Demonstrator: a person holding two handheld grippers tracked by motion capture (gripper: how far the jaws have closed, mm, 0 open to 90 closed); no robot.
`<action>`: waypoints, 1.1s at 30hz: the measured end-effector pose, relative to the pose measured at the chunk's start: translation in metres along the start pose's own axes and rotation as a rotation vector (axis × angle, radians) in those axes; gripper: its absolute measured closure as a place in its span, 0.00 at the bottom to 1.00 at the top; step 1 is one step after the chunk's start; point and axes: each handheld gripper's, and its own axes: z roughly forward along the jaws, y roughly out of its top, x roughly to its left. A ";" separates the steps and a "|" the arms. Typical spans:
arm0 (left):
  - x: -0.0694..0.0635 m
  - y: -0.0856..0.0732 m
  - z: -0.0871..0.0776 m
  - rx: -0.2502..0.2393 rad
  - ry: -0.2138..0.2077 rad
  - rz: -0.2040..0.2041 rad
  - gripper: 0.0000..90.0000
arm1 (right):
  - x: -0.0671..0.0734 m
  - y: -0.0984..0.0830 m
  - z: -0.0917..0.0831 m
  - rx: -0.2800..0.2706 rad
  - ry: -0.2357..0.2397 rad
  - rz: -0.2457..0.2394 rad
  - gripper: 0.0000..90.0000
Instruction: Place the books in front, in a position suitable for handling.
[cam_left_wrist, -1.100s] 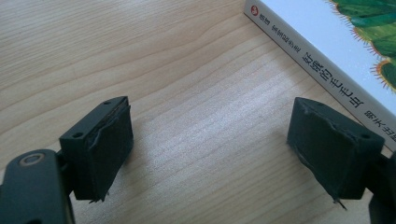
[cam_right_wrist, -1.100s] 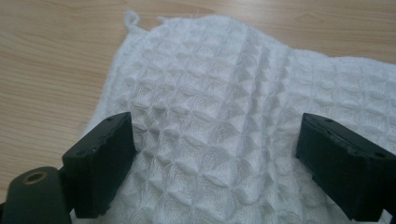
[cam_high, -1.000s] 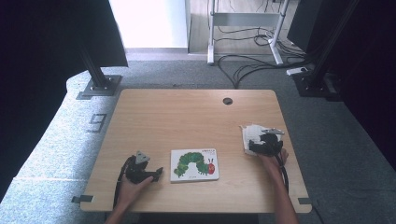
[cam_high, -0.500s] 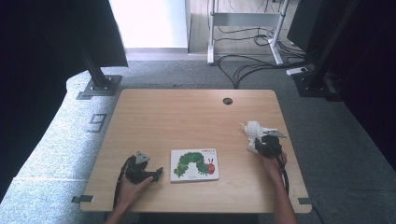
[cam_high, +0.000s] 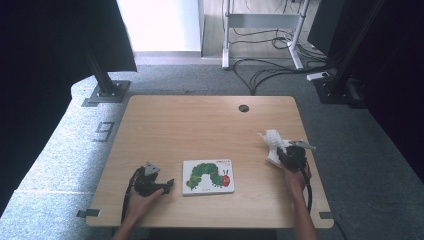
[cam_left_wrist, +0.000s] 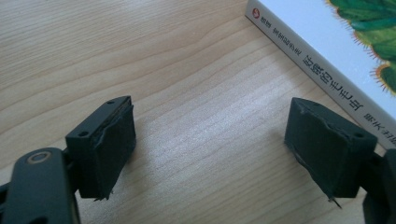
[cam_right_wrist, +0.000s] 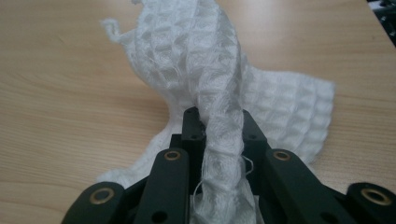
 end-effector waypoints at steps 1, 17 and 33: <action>0.000 0.001 -0.003 -0.009 -0.010 -0.004 0.18 | 0.000 0.000 -0.004 -0.014 0.013 0.007 0.85; -0.024 0.018 -0.014 -0.081 -0.084 -0.029 0.18 | 0.017 -0.001 -0.039 -0.155 0.154 -0.016 0.85; -0.055 0.011 -0.003 -0.017 -0.110 0.103 0.18 | 0.057 -0.002 -0.042 -0.149 0.264 -0.098 0.84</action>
